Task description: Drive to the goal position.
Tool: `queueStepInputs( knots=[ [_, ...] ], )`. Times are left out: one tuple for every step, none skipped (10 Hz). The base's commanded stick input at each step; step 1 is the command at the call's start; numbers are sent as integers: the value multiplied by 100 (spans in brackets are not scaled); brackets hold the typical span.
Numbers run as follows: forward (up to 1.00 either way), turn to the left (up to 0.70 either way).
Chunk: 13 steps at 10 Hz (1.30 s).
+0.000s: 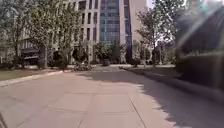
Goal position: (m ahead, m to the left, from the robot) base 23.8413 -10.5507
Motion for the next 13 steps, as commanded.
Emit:
queueStepInputs(
  knots=[
    [70, 0],
    [70, 0],
    [70, 0],
    [70, 0],
    [70, 0],
    [70, 0],
    [70, 0],
    [70, 0],
    [70, 0],
    [70, 0],
    [70, 0],
    [70, 0],
    [70, 0]
  ],
)
